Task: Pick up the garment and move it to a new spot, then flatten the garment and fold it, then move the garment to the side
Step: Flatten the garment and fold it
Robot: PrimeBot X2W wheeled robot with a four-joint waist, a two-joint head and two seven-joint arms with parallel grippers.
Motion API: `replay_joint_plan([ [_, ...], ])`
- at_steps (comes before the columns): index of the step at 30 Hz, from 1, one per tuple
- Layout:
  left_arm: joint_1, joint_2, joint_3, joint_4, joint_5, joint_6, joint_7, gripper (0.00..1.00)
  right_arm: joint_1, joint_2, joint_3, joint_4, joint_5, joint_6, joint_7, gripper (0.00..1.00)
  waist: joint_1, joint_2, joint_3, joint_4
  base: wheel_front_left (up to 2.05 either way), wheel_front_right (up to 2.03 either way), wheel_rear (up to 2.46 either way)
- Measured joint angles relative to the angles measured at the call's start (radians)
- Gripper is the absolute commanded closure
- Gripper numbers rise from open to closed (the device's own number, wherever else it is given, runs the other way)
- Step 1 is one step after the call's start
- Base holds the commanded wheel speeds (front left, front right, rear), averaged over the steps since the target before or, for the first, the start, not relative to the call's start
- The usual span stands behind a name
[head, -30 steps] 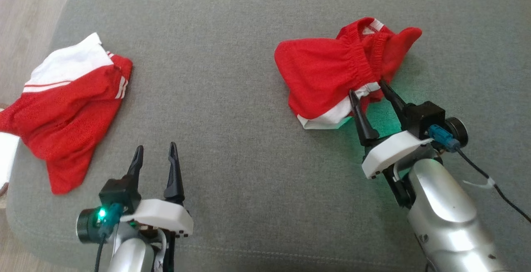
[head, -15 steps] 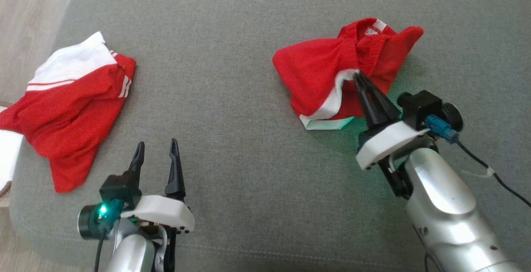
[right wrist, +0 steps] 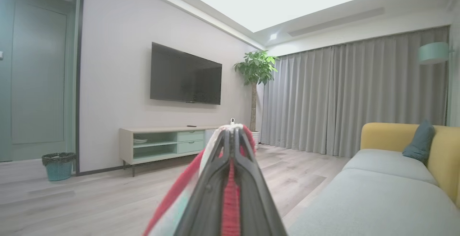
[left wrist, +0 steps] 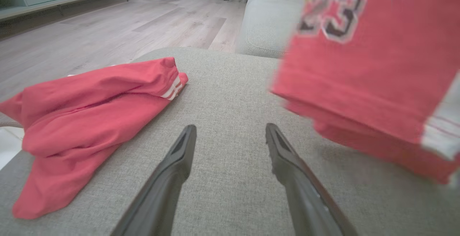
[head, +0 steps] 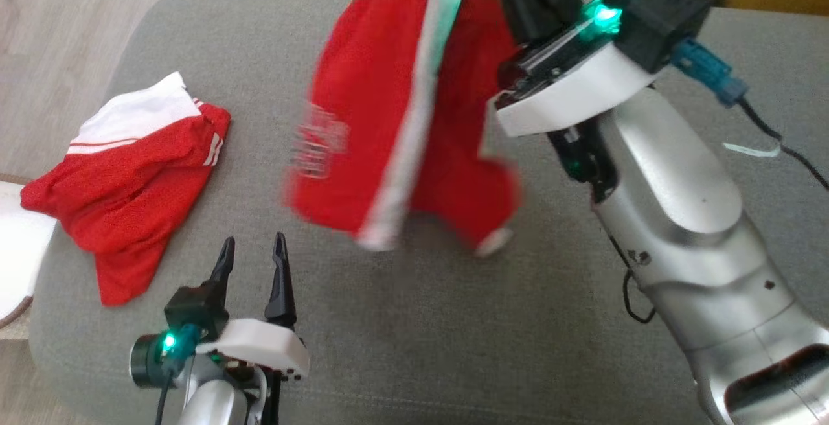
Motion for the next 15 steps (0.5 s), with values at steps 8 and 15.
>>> replay_joint_plan([
  [8, 0.008, 0.000, 0.000, -0.011, -0.007, -0.001, 0.000, 0.00, 0.213, -0.059, -0.091, 0.062, -0.014, 0.000, -0.001, 1.00, 0.0000, 0.0000, 0.002, -0.034, 0.00, 0.00, 0.00],
  [15, -0.005, 0.000, -0.003, -0.009, -0.004, -0.010, 0.000, 0.00, 0.471, -0.124, -0.291, 0.198, -0.085, 0.000, 0.000, 1.00, 0.0000, 0.0000, 0.019, -0.091, 0.00, 0.00, 0.00],
])
